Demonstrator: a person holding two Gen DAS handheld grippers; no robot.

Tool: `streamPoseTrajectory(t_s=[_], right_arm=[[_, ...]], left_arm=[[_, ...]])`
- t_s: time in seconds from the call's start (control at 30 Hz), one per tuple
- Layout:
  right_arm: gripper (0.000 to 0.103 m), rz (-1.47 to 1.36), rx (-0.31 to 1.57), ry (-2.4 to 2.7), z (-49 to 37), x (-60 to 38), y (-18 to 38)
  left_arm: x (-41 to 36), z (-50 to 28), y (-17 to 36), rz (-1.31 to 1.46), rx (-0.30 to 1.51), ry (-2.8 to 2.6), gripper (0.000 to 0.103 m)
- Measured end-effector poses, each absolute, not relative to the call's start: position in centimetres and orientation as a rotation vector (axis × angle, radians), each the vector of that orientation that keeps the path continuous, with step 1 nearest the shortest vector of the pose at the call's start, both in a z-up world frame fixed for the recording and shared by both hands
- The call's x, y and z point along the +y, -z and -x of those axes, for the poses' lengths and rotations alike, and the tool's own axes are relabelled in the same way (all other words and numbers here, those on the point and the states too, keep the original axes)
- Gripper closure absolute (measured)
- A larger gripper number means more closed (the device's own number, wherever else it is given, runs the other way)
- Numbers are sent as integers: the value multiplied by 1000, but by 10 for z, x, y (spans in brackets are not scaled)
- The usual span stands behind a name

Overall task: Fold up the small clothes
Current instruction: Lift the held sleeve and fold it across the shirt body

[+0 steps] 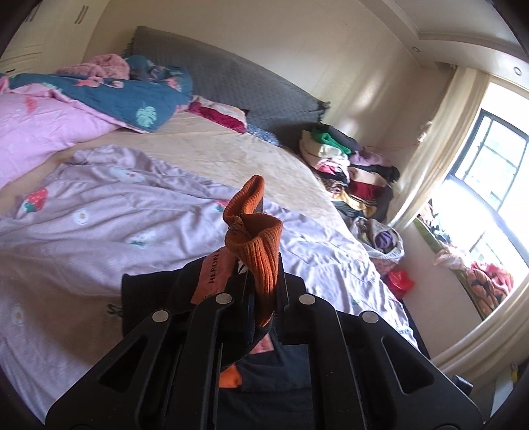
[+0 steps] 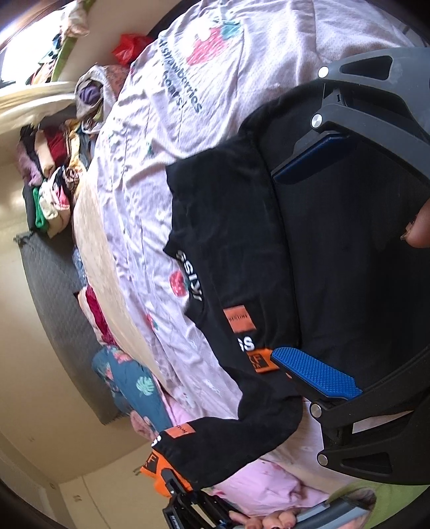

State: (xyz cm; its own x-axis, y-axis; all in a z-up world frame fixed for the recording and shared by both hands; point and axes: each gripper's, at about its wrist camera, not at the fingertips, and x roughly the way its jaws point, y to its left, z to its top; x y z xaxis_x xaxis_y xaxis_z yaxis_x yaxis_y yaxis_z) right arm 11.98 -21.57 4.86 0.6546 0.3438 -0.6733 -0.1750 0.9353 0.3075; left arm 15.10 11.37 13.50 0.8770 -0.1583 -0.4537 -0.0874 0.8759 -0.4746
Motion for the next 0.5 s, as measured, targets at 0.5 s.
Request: streamPoseTrajectory(t_s=[0.5], right_arm=[[5,-277,799,-242,-120,-255,-44]], left_arm=[[49,-168,-120,469,575,174,101]])
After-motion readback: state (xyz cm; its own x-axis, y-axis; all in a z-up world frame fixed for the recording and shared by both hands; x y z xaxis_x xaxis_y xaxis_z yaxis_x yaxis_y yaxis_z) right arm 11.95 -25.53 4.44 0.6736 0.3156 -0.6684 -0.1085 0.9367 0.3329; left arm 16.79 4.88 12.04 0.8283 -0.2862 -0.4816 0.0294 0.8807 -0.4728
